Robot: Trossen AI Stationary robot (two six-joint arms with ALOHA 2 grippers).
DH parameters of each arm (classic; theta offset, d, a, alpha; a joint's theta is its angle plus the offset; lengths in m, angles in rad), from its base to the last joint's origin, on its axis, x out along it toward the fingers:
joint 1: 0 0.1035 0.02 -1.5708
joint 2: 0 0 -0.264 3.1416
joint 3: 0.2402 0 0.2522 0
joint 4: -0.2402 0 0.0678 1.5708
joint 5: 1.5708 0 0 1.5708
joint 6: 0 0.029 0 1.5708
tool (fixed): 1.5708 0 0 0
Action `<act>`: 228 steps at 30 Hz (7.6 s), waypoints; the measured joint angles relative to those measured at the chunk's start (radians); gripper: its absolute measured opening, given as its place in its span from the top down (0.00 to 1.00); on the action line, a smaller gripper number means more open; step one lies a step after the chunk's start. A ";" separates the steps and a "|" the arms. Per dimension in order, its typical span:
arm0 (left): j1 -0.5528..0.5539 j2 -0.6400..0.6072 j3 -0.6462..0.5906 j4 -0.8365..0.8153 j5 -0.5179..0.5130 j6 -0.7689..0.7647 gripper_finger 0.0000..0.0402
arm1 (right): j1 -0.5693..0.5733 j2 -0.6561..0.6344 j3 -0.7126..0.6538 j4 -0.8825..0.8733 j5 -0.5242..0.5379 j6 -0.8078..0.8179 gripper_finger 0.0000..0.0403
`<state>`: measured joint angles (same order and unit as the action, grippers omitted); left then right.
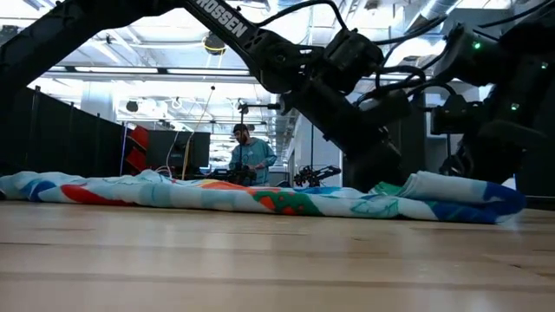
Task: Roll towel
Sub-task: Roll the multicolor dinosaur print towel
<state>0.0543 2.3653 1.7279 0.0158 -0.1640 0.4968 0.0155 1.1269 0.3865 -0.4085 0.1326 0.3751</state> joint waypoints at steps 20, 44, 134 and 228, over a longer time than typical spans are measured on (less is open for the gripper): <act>0.001 0.090 0.006 0.086 0.136 -0.060 1.00 | -0.087 -0.003 0.078 0.047 -0.027 -0.192 0.64; -0.001 0.070 0.006 0.076 0.108 -0.091 1.00 | 0.225 -0.009 0.068 -0.148 -0.093 0.194 0.64; -0.139 0.054 0.236 -0.408 0.200 -0.089 1.00 | 0.417 0.147 0.135 0.119 0.097 0.204 0.64; -0.168 -0.142 -0.033 -0.404 0.262 -0.333 1.00 | 0.357 0.377 0.191 0.419 0.181 -0.132 0.64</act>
<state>-0.1136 2.2234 1.6947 -0.3884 0.0983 0.1638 0.3725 1.5043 0.5774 0.0101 0.3134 0.2432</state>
